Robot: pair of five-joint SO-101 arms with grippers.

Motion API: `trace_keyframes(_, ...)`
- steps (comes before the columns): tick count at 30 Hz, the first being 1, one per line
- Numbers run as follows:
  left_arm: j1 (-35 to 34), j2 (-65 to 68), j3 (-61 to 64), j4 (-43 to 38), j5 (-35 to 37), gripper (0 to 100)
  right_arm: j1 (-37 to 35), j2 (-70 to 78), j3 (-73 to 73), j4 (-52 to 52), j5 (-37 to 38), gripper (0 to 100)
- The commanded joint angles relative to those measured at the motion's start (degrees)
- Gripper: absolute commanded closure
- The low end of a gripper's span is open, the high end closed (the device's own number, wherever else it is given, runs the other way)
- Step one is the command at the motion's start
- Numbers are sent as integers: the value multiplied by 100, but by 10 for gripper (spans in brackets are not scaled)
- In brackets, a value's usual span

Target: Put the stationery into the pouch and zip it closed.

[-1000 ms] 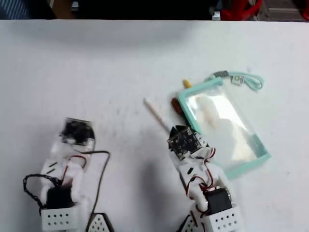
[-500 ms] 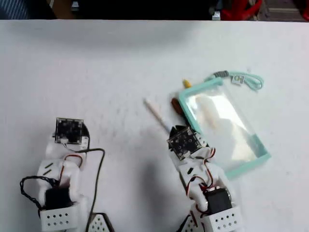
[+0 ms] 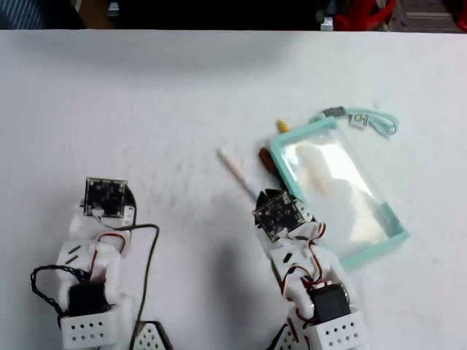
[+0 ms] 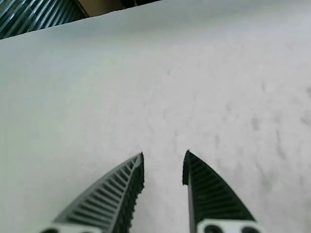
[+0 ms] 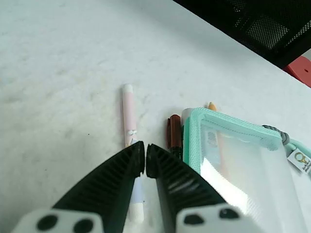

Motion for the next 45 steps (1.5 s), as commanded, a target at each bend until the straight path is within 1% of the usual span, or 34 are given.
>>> trace_keyframes(1,84,-57,-26,-35,-70,854,57,-22,44,22,53,978)
trace_keyframes(18,84,-57,-26,-35,-70,854,57,-22,44,4,53,978)
trace_keyframes(20,40,-57,-26,-35,-185,854,101,-31,44,-13,26,980)
trace_keyframes(22,-224,-57,-44,-70,-185,872,242,-40,44,-75,9,981)
trace_keyframes(24,-690,-57,-132,-97,167,904,593,-40,44,-259,-62,981)
trace_keyframes(26,-1007,-57,-149,-246,501,902,936,-40,44,-435,-589,981)
trace_keyframes(28,-1130,-57,-149,-316,668,884,1218,-40,44,-549,-1037,978)
trace_keyframes(31,-1138,-57,-149,-316,686,880,1376,-40,44,-593,-1204,965)
trace_keyframes(35,-1138,-57,-149,-316,703,880,1411,-40,44,-585,-1284,850)
trace_keyframes(37,-1138,-57,-141,-316,703,880,1429,-40,35,-585,-1574,808)
trace_keyframes(39,-1112,-57,-123,-325,686,880,1499,-40,35,-602,-1688,806)
trace_keyframes(43,-664,-57,-26,-396,651,880,1815,-40,-35,-620,-1732,817)
trace_keyframes(45,-558,-57,-26,-396,457,880,1824,-40,-35,-611,-1723,818)
